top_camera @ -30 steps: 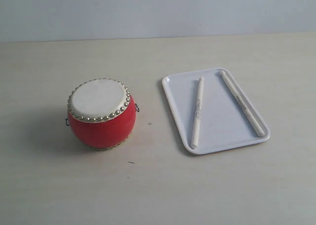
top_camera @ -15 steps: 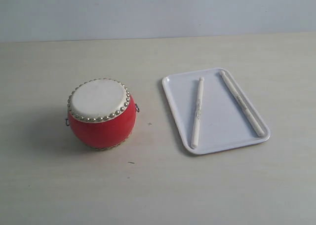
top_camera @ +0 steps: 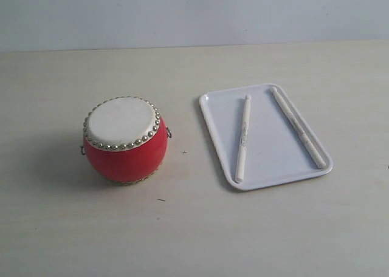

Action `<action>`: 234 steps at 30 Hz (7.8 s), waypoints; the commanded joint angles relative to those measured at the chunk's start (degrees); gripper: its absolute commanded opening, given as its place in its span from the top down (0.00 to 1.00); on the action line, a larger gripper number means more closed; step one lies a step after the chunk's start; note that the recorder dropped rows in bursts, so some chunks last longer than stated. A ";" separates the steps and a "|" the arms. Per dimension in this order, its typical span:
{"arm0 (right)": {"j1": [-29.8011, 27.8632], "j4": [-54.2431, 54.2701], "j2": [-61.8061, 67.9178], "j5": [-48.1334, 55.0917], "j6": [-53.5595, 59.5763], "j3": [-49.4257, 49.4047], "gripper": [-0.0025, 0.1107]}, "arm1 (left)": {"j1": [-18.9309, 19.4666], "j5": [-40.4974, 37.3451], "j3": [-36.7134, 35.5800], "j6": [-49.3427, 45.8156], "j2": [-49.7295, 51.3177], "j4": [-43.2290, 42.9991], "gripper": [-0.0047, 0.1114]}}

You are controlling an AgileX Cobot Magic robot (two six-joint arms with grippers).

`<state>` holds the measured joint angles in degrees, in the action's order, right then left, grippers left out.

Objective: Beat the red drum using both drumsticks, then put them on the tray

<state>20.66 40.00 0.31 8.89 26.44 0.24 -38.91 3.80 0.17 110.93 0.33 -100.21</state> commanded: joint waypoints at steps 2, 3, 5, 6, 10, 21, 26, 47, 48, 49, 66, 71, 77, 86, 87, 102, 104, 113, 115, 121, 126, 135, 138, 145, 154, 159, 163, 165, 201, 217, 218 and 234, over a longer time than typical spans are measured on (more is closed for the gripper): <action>0.05 0.99 -0.31 6.44 -0.95 -0.24 0.98 | 0.05 5.48 -0.17 -0.05 -0.33 0.26 0.96; 0.05 1.76 -0.31 7.60 -2.20 -0.24 0.98 | 0.05 6.21 -0.17 -0.05 -0.33 0.26 0.96; 0.05 1.87 -0.31 8.55 -4.53 -0.24 0.98 | 0.05 7.81 -0.17 -0.05 -0.33 0.26 0.96; 0.05 1.87 -0.31 8.55 -4.79 -0.24 0.98 | 0.05 8.42 -0.17 -0.05 -0.33 0.26 0.96; 0.05 1.62 -0.31 8.45 -4.92 -0.24 0.98 | 0.05 11.05 -0.17 -0.05 -0.33 0.26 0.96; 0.05 1.62 -0.31 8.44 -5.02 -0.24 0.98 | 0.05 11.57 -0.17 -0.05 -0.33 0.26 0.96; 0.05 1.72 -0.31 8.44 -5.13 -0.24 0.98 | 0.05 11.57 -0.17 -0.05 -0.33 0.26 0.96; 0.05 1.72 -0.31 8.44 -5.13 -0.24 0.98 | 7.01 -21.99 -0.17 -114.65 -0.33 108.38 0.96; 0.05 1.72 -0.31 8.44 -5.13 -0.24 0.98 | 7.70 -22.63 -0.17 -114.38 -0.33 108.46 0.96; 0.05 1.72 -0.31 8.44 -5.13 -0.24 0.98 | 8.26 -22.74 -0.17 -114.29 -0.33 108.61 0.96; 0.05 1.72 -0.31 8.44 -5.13 -0.24 0.98 | 18.46 -24.20 -0.17 -113.88 -0.33 106.44 0.96; 0.05 1.72 -0.31 8.44 -5.13 -0.24 0.98 | 28.13 -24.31 -0.17 -114.00 -0.33 106.44 0.96; 0.05 1.72 -0.31 8.44 -5.13 -0.24 0.98 | 37.58 -24.32 -0.17 -115.03 -0.33 107.19 0.96; 0.05 1.72 -0.31 8.44 -5.13 -0.24 0.98 | 38.47 -24.32 -0.17 -115.03 -0.33 107.30 0.96; 0.05 1.72 -0.31 8.44 -5.13 -0.24 0.98 | 39.02 -24.32 -0.17 -115.03 -0.33 107.42 0.96; 0.05 1.72 -0.31 8.44 -5.13 -0.24 0.98 | 40.11 -24.18 -0.17 -115.03 -0.33 107.42 0.96; 0.05 1.72 -0.31 8.44 -5.13 -0.24 0.98 | 40.11 -24.18 -0.17 -115.03 -0.33 107.42 0.96; 0.05 1.72 -0.31 8.33 -5.13 -0.24 0.98 | 40.11 -24.18 -0.17 -115.03 -0.33 107.42 0.96; 0.05 1.62 -0.31 7.40 -5.13 -0.24 0.98 | 40.11 -24.18 -0.17 -115.03 -0.33 107.42 0.96; 0.05 -2.56 -0.31 2.11 -5.44 -0.24 0.98 | 40.12 -24.18 -0.17 -115.24 -0.33 107.42 0.96; 0.05 -31.80 -0.31 2.24 -28.46 -0.24 0.98 | 40.12 -24.18 -0.17 -115.24 -0.33 107.42 0.96; 0.05 -41.77 -0.31 4.76 -34.11 -0.24 0.98 | 40.12 -24.18 -0.17 -115.24 -0.33 107.42 0.96; 0.05 -41.77 -0.31 6.11 -33.06 -0.24 0.98 | 40.12 -24.18 -0.17 -115.24 -0.33 107.42 0.96; 0.05 -37.86 -0.31 6.11 -27.94 -0.24 0.98 | 40.12 -24.18 -0.17 -115.24 -0.33 107.42 0.96; 0.05 -35.59 -0.31 6.38 -28.06 -0.24 0.98 | 40.12 -24.18 -0.17 -115.24 -0.33 107.42 0.96; -5.13 -36.37 -0.31 6.38 -27.95 -0.24 0.98 | 40.12 -24.18 -0.17 -115.24 -0.33 107.42 0.96; -10.53 -36.37 -0.31 6.38 -28.08 -0.24 0.98 | 40.12 -24.18 -0.17 -115.24 -0.33 107.42 0.96; -13.21 -36.37 -0.31 6.38 -28.08 -0.24 0.98 | 40.12 -24.18 -0.17 -115.24 -0.33 107.42 0.96; -16.94 -36.37 -0.31 6.38 -28.13 -0.24 0.98 | 40.12 -24.18 -0.17 -115.24 -0.33 107.42 0.96; -16.94 -36.37 -0.31 6.38 -28.13 -0.24 0.98 | 40.12 -24.18 -0.17 -115.24 -0.33 107.42 0.96; -16.94 -36.37 -0.31 6.38 -28.13 -0.24 0.98 | 40.12 -24.18 -0.17 -115.24 -0.33 107.42 0.96; -16.94 -36.37 -0.31 6.38 -28.02 -0.24 0.98 | 40.12 -24.18 -0.17 -115.24 -0.33 107.42 0.96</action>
<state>4.07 4.15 0.31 15.28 -1.93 0.24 1.05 -20.64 -0.20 -4.09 0.33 6.79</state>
